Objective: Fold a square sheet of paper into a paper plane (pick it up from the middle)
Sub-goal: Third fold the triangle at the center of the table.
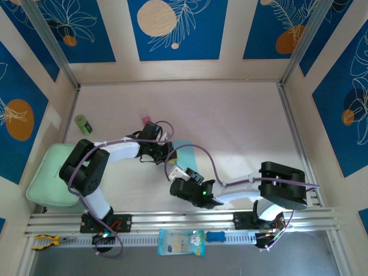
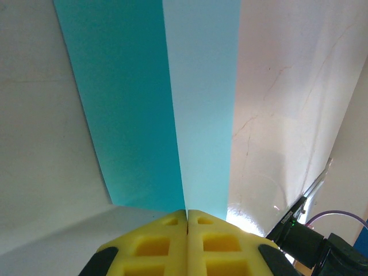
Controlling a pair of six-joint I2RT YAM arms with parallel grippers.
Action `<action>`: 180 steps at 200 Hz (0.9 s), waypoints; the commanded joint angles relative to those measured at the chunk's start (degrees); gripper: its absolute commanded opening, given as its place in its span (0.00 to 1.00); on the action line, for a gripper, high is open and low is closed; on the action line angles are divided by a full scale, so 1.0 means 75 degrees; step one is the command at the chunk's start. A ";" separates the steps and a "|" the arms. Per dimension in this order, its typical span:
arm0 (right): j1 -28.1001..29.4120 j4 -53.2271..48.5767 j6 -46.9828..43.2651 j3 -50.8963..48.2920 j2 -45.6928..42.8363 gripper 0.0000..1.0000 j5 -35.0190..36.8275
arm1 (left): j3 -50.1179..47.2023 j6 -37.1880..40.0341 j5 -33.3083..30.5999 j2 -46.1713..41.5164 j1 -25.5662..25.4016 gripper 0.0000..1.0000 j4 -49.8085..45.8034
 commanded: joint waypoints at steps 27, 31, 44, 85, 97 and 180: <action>-0.0115 0.0259 0.0130 -0.0073 -0.0141 0.25 -0.0310 | -0.0101 -0.0082 0.0171 -0.0180 0.0071 0.05 0.0038; -0.0121 0.0272 0.0119 -0.0071 -0.0138 0.24 -0.0348 | -0.0105 -0.0082 0.0168 -0.0183 0.0066 0.05 0.0032; -0.0137 0.0308 0.0095 -0.0072 -0.0125 0.22 -0.0403 | -0.0089 -0.0078 0.0167 -0.0181 0.0065 0.05 0.0032; -0.0184 0.0353 0.0060 -0.0036 -0.0082 0.19 -0.0602 | -0.0092 -0.0071 0.0166 -0.0187 0.0064 0.05 0.0009; -0.0190 0.0342 0.0051 -0.0039 -0.0091 0.17 -0.0617 | -0.0078 -0.0071 0.0166 -0.0202 0.0066 0.05 -0.0003; -0.0333 0.0242 0.0002 -0.0021 -0.0149 0.05 -0.0829 | 0.0006 0.0003 0.0092 -0.0234 0.0063 0.06 -0.0159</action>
